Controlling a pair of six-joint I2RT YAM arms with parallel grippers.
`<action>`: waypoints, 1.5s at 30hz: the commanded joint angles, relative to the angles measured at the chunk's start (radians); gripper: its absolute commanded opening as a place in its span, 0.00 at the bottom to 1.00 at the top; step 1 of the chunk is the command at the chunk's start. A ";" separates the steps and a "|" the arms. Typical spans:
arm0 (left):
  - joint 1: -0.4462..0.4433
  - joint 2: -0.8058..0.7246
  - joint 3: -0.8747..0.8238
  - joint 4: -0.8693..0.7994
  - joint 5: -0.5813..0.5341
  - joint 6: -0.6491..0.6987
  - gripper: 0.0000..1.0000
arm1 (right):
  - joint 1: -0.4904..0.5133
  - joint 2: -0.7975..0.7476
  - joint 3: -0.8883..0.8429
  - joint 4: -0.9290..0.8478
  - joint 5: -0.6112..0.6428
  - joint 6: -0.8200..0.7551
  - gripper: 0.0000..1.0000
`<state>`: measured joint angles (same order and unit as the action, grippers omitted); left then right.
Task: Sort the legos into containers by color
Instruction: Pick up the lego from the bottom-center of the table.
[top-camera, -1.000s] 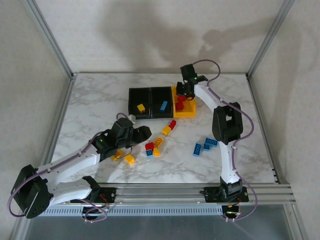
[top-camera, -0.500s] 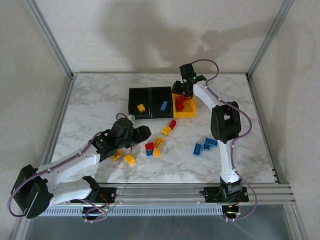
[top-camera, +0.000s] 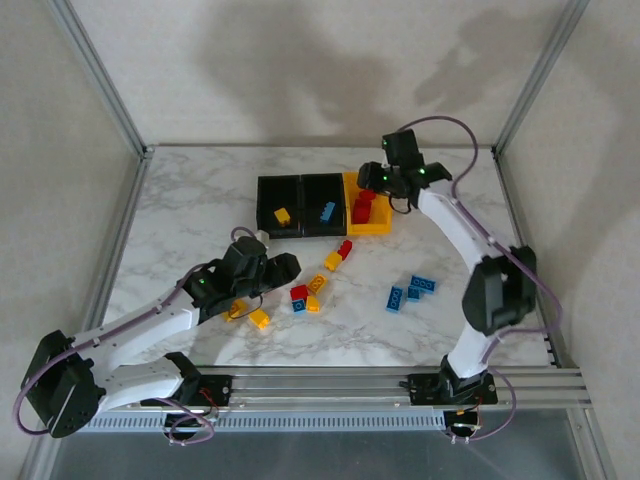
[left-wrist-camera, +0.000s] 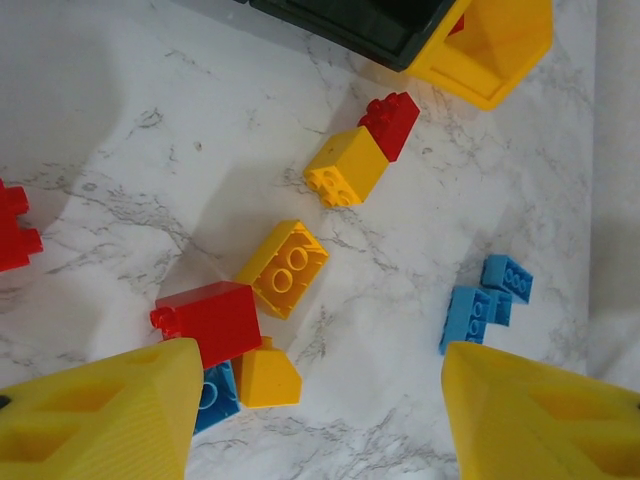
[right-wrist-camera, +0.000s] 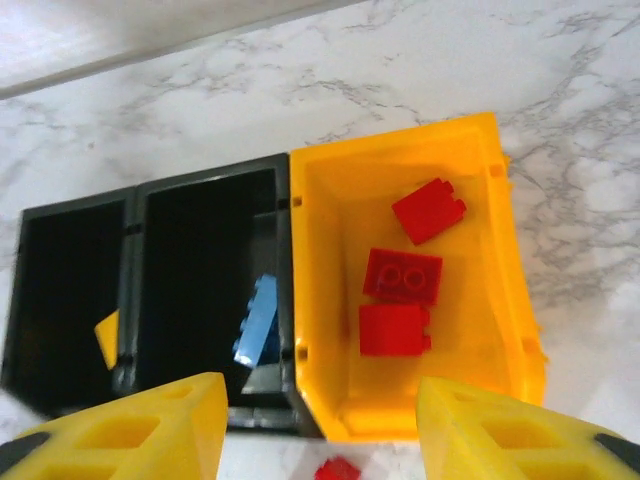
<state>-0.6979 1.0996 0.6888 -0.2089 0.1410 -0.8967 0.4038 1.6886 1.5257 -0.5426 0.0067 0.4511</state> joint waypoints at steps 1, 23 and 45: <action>-0.011 0.029 0.057 -0.020 0.047 0.087 0.66 | 0.014 -0.096 -0.151 -0.043 0.041 0.038 0.56; -0.135 0.144 0.082 -0.008 0.151 0.244 0.71 | 0.243 -0.391 -0.788 -0.131 0.157 0.475 0.71; -0.103 0.083 0.031 0.047 0.070 0.138 0.69 | 0.286 -0.288 -0.662 -0.075 0.152 0.404 0.28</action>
<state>-0.8185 1.2312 0.7425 -0.1925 0.2611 -0.7090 0.6796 1.3930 0.7765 -0.6056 0.1379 0.8875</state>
